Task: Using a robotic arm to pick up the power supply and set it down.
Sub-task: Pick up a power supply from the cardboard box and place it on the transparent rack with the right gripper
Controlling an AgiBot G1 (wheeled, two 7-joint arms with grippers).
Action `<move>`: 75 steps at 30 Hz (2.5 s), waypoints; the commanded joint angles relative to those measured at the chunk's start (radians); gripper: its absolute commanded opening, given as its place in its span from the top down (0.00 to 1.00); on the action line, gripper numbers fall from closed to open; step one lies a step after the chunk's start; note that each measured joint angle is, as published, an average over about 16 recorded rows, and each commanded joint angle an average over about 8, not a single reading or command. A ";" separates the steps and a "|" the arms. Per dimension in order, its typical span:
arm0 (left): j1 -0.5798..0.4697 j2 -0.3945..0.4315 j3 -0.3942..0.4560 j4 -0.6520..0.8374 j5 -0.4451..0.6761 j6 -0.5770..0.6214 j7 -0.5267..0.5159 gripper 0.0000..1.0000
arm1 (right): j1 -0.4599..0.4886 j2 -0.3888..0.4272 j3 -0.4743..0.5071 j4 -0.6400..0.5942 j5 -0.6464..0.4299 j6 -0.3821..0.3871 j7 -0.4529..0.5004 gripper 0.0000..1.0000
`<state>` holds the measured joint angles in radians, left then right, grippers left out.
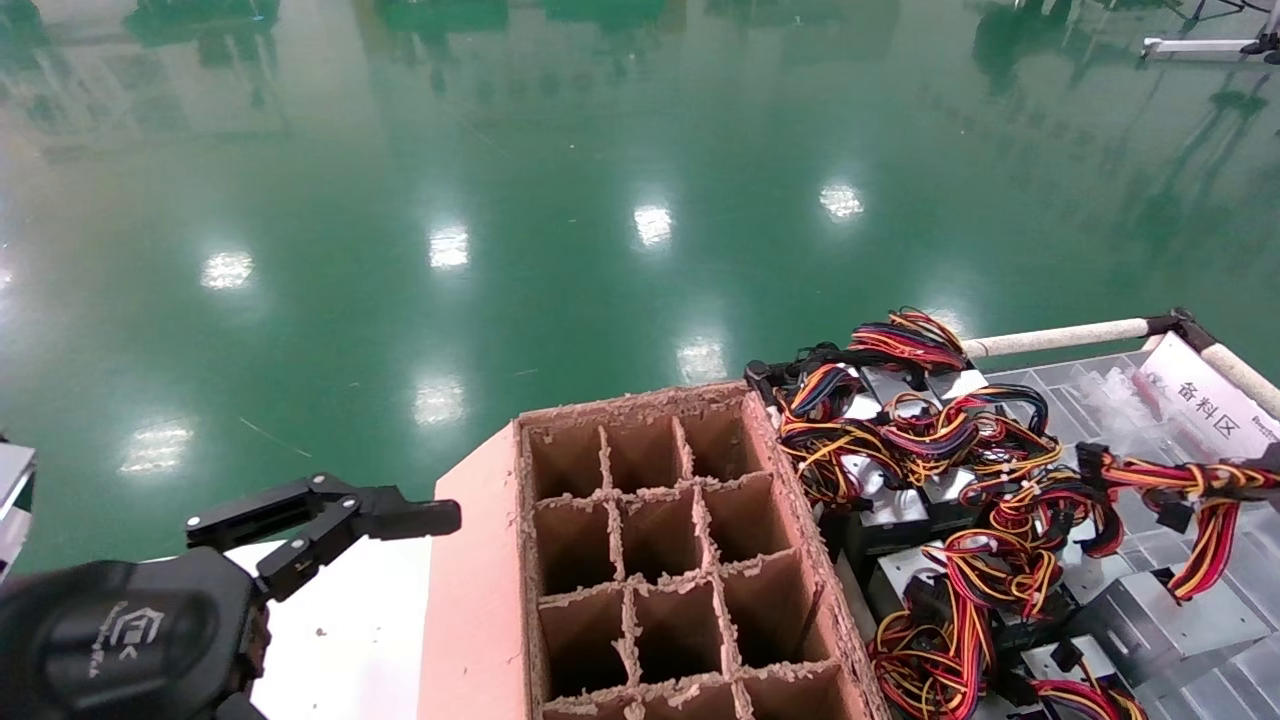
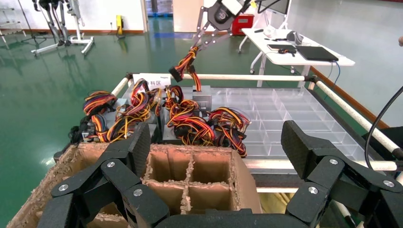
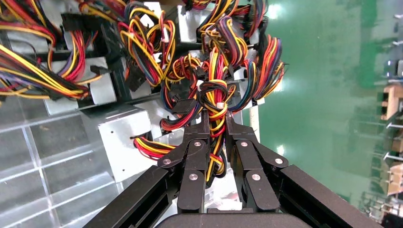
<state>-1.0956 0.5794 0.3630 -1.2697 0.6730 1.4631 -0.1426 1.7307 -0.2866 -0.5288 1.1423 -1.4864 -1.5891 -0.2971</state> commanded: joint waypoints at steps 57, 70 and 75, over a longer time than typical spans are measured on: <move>0.000 0.000 0.001 0.000 0.000 0.000 0.000 0.00 | 0.678 -0.035 -0.790 -0.301 0.140 -0.013 -0.275 1.00; 0.000 0.000 0.001 0.000 -0.001 0.000 0.000 0.00 | 0.780 -0.032 -1.002 -0.290 0.201 -0.011 -0.270 1.00; 0.000 0.000 0.001 0.000 -0.001 0.000 0.000 0.00 | 0.843 -0.032 -1.076 -0.286 0.204 -0.014 -0.270 1.00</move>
<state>-1.0958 0.5790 0.3639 -1.2697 0.6724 1.4628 -0.1421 2.5747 -0.3123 -1.6101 0.8664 -1.2725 -1.6033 -0.5597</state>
